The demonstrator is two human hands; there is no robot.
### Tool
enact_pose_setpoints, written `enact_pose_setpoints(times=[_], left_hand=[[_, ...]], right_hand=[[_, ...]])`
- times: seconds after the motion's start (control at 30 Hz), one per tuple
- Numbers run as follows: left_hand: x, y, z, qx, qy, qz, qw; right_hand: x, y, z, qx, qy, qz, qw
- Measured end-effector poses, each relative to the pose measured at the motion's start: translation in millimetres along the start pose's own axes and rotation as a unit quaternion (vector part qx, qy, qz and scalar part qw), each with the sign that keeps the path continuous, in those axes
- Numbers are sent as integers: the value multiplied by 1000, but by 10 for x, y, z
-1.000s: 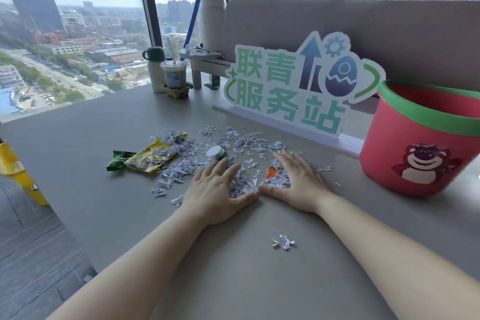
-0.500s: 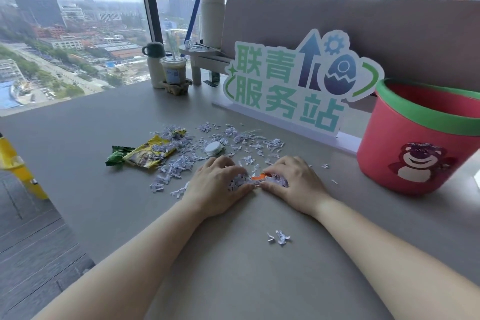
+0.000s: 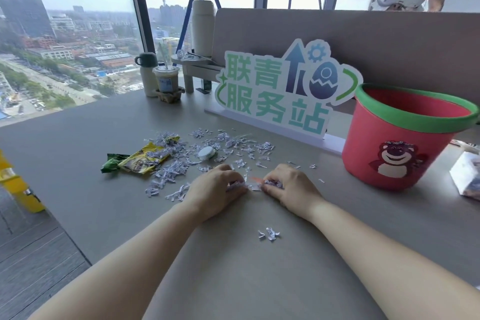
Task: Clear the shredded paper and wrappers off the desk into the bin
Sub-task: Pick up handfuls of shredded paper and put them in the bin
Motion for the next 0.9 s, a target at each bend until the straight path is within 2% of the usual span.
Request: enact_pose_setpoints(times=[0.6, 0.77, 0.9], left_hand=[[611, 293, -705, -111, -69, -85, 988], [824, 401, -925, -125, -88, -98, 983], [966, 501, -1158, -140, -100, -97, 980]], right_hand=[[1032, -77, 196, -7, 62, -71, 996], [1378, -76, 251, 2, 34, -95, 995], [1669, -94, 266, -10, 55, -126, 990]])
Point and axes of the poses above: each hand's wrist, its own y-axis towards the middle knuckle, its own x-axis out of the back of the hand, z = x × y, the point moved 6 cm from there along y, towards the middle knuckle, and after that the axes turned 5 degrees about x, right-handed, at the moved point
